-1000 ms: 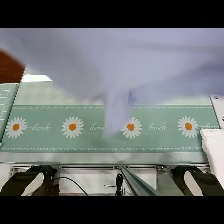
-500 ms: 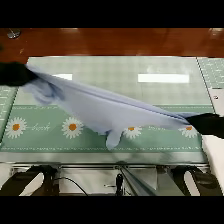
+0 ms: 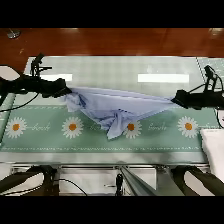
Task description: Fold the shirts.
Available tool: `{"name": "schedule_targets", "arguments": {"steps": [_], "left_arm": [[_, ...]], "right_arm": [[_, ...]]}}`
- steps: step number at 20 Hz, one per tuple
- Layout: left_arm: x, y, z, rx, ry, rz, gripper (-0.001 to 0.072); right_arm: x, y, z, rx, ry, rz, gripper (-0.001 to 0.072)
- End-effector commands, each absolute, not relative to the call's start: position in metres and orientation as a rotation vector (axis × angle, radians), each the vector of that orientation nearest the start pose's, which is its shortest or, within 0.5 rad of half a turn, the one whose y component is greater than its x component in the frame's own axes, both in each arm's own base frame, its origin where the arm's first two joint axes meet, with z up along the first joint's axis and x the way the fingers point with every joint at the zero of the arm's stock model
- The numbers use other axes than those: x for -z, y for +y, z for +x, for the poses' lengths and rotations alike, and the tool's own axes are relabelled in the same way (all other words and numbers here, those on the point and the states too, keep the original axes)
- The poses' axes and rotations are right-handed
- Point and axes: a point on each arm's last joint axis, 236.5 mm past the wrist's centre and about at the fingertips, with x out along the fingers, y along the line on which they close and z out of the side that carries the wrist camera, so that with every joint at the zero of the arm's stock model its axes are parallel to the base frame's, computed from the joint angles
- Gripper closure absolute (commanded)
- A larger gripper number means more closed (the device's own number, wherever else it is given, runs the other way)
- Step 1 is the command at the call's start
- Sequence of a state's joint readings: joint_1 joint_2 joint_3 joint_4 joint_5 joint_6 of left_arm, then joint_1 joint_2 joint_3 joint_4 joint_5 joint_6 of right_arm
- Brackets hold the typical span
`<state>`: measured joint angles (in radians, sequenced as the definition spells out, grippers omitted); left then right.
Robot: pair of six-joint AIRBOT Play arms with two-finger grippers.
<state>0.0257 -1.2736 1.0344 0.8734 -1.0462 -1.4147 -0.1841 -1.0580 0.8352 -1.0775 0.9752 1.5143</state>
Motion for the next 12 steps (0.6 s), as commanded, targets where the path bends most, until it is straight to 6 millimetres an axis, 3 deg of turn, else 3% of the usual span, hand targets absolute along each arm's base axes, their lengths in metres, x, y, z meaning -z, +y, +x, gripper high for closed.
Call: {"name": "schedule_targets", "arguments": {"steps": [1, 2, 3, 4, 5, 6, 7, 9, 11, 12], "left_arm": [[-0.011, -0.141, 0.417, 0.376, 1.123, -0.712, 0.0681], [-0.008, -0.144, 0.420, 0.384, 1.118, -0.697, 0.0677], [-0.009, -0.146, 0.423, 0.415, 1.102, -0.648, 0.0530], [-0.013, -0.147, 0.423, 0.446, 1.098, -0.613, 0.0071], [-0.019, -0.144, 0.424, 0.456, 1.104, -0.591, 0.0001], [-0.025, -0.132, 0.423, 0.453, 1.121, -0.548, 0.0001], [-0.029, -0.109, 0.420, 0.389, 1.167, -0.525, 0.0002], [-0.028, -0.058, 0.400, 0.246, 1.297, -0.526, 0.0003], [-0.021, -0.043, 0.365, 0.253, 1.427, -0.572, 0.0003], [-0.010, -0.047, 0.343, 0.272, 1.500, -0.586, 0.0004]], "right_arm": [[0.022, 0.034, 0.406, -0.062, 1.135, 0.681, 0.0693], [0.020, 0.039, 0.419, -0.079, 1.128, 0.728, 0.0693], [0.015, 0.043, 0.432, -0.097, 1.110, 0.761, 0.0636], [0.006, 0.044, 0.442, -0.117, 1.094, 0.780, 0.0345], [-0.005, 0.043, 0.449, -0.141, 1.083, 0.766, 0.0059], [-0.021, 0.037, 0.452, -0.163, 1.074, 0.740, 0.0081], [-0.038, 0.028, 0.451, -0.191, 1.074, 0.712, 0.0081], [-0.053, -0.009, 0.426, -0.200, 1.131, 0.599, 0.0082], [-0.036, -0.062, 0.379, -0.081, 1.252, 0.529, 0.0082], [-0.023, -0.077, 0.359, -0.024, 1.283, 0.563, 0.0082]]}}
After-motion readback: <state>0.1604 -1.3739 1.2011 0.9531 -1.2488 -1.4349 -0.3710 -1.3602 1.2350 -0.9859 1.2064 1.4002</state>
